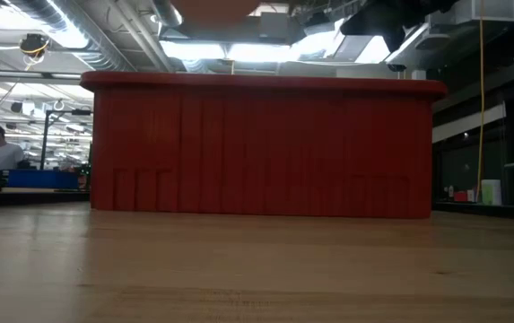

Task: Pick and place slides into bin
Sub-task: Put the pink slide into the red bin, then return to Home Position

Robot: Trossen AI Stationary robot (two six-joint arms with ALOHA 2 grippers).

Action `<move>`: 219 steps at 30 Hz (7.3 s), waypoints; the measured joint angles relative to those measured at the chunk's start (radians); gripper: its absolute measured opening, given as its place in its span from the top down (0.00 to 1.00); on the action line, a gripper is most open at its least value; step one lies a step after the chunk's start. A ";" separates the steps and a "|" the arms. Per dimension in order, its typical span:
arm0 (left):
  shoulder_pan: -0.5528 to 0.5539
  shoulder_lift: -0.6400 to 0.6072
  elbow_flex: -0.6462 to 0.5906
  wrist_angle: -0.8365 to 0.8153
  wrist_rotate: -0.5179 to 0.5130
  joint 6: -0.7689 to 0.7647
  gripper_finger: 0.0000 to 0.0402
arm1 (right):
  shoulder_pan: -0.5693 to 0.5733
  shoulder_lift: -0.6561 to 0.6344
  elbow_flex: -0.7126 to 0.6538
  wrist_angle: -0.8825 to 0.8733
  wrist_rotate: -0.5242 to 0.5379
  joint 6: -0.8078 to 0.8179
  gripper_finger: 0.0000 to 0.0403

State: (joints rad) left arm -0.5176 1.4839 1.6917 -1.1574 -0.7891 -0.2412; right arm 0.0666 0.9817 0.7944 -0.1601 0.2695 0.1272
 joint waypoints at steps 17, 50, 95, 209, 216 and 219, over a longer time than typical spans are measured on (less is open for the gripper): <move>0.047 -0.074 0.000 -0.216 -0.034 0.056 0.99 | -0.011 0.000 0.000 0.025 0.001 0.052 0.99; 0.871 0.002 0.000 0.305 0.232 0.690 0.99 | -0.377 0.002 0.000 0.457 -0.048 -0.424 0.99; 1.310 0.361 0.000 0.354 0.505 0.918 0.99 | -0.477 0.530 0.467 0.227 -0.184 -0.368 0.99; 1.244 0.319 -0.216 0.546 0.511 0.939 0.63 | -0.475 0.529 0.466 0.076 -0.185 -0.340 0.99; 1.147 0.146 -0.216 0.510 0.530 0.844 0.66 | -0.473 0.529 0.466 0.068 -0.198 -0.345 0.99; 1.095 0.058 -0.216 0.511 0.541 0.784 0.68 | -0.474 0.527 0.466 0.073 -0.246 -0.355 0.99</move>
State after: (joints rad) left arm 0.5778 1.5419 1.4761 -0.6460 -0.2478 0.5428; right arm -0.4072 1.5090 1.2602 -0.0872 0.0235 -0.2278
